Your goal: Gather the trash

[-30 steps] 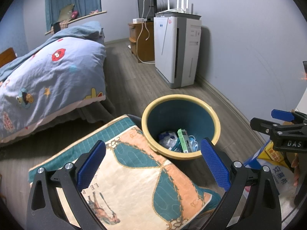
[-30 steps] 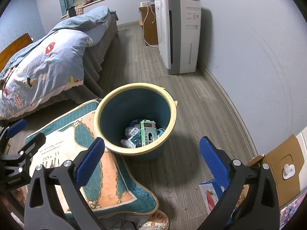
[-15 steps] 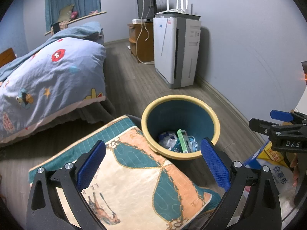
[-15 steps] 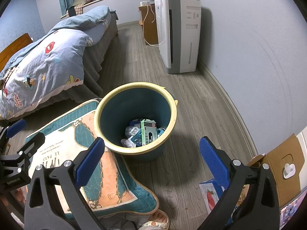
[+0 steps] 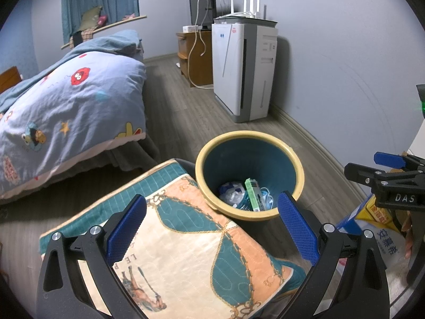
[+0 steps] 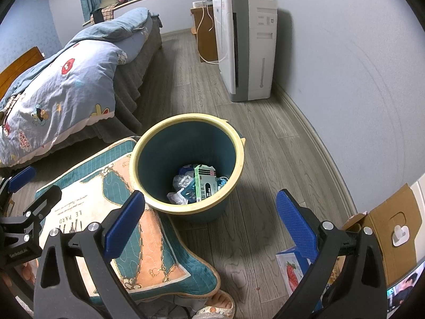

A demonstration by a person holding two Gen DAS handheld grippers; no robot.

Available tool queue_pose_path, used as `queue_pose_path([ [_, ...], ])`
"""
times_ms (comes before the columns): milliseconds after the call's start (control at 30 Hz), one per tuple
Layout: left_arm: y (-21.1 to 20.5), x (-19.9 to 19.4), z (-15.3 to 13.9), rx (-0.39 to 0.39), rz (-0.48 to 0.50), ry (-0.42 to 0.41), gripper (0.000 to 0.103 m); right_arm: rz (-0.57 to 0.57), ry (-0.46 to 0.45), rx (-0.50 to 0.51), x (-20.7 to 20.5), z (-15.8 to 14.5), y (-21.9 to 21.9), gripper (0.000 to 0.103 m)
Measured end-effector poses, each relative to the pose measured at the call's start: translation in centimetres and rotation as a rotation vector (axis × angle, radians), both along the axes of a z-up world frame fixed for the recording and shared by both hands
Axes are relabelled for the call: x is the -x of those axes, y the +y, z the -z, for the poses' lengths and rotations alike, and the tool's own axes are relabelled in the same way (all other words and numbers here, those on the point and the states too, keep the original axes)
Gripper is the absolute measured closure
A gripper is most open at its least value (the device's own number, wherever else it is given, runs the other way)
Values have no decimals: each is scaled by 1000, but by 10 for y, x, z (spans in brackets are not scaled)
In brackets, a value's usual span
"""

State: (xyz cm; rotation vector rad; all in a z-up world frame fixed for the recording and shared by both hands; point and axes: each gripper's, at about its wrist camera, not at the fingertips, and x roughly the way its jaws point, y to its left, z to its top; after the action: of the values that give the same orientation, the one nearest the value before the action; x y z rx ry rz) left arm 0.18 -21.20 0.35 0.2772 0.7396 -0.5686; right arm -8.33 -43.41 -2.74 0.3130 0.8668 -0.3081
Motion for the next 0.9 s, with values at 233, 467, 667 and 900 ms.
queue_pose_path([
  [233, -1, 2, 1, -4, 3, 0, 5, -5, -1, 4, 2, 3, 2, 6],
  [467, -4, 3, 3, -7, 5, 1, 5, -5, 0, -3, 3, 2, 1, 6],
  [667, -8, 5, 6, -15, 15, 4, 5, 5, 0, -16, 5, 0, -3, 6],
  [900, -10, 6, 7, -10, 13, 8, 5, 4, 3, -17, 5, 0, -4, 6],
])
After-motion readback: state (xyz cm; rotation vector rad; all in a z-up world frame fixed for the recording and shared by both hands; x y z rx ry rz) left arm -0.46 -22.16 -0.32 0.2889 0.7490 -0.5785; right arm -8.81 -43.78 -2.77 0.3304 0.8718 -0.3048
